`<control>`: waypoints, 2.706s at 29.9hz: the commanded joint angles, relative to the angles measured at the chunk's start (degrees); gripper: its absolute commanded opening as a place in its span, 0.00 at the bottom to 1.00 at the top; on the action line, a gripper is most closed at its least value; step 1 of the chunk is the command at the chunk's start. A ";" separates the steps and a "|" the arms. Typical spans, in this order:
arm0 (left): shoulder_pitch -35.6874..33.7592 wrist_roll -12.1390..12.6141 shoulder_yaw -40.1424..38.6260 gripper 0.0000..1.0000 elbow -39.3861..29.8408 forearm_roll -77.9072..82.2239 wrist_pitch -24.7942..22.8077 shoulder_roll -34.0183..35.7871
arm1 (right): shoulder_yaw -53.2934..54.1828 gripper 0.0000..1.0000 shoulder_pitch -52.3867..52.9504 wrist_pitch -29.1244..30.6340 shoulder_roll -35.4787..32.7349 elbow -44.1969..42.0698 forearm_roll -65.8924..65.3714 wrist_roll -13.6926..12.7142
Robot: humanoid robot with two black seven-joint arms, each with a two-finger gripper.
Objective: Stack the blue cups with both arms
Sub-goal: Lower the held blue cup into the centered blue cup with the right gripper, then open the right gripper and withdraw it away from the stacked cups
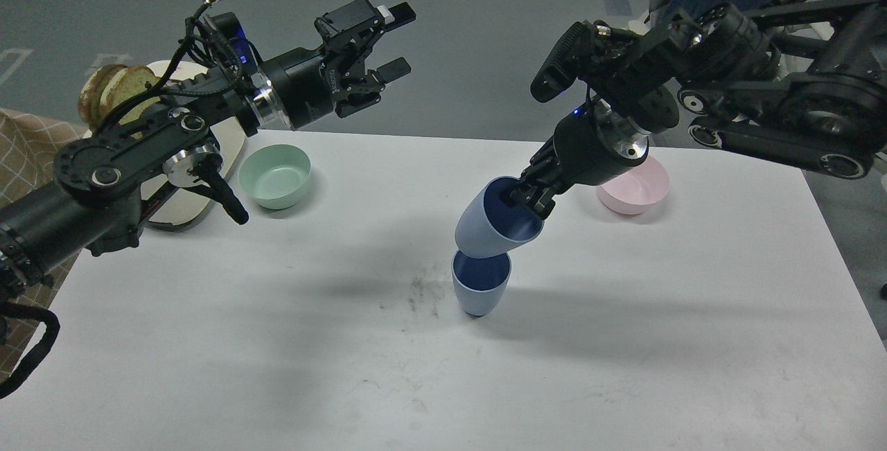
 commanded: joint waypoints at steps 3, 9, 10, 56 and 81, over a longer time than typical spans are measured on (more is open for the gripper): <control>-0.01 0.00 -0.22 0.96 0.00 -0.07 0.00 0.25 | -0.71 0.00 0.06 0.00 1.40 -0.07 0.03 0.00; -0.01 0.00 -0.31 0.96 0.00 -0.07 0.00 0.51 | -1.50 0.00 -0.11 0.00 3.42 -0.42 0.82 0.00; -0.01 0.00 -0.65 0.96 -0.09 -0.07 -0.09 0.51 | -1.58 0.00 -0.02 0.00 3.51 -0.33 0.82 0.00; 0.08 0.00 -1.19 0.96 0.00 0.02 0.00 0.34 | -2.38 0.85 -0.20 0.00 3.08 -1.30 5.20 0.00; 3.06 -0.18 -6.18 0.97 5.87 -6.20 3.69 -3.35 | 38.62 1.00 -30.39 -6.73 -15.13 -22.90 53.10 0.00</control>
